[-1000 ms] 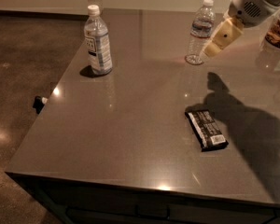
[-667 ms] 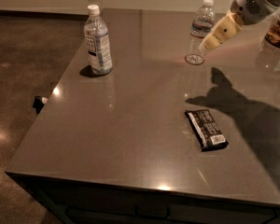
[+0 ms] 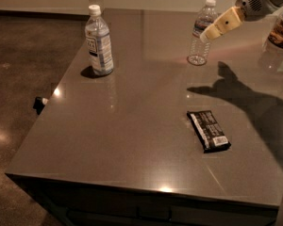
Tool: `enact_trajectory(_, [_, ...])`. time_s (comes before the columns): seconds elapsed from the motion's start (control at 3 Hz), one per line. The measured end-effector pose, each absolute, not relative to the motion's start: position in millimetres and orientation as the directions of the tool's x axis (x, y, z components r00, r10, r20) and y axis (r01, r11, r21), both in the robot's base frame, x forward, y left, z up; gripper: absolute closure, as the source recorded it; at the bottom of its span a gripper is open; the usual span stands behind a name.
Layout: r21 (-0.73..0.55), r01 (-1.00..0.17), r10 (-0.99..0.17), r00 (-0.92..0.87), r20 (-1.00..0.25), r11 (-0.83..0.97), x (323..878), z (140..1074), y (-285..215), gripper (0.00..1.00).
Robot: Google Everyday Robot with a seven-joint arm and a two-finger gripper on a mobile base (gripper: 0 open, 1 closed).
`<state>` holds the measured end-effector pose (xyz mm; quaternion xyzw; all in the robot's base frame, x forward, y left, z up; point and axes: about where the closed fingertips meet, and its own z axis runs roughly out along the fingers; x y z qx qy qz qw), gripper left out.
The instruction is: Move water bottle near blue plastic bottle
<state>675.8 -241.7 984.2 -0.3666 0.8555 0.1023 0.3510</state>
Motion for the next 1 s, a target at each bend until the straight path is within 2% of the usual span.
enact_trajectory(1.0, [-0.030,-0.622,-0.432,-0.507,-0.746,0.783,728,975,-237,0.00])
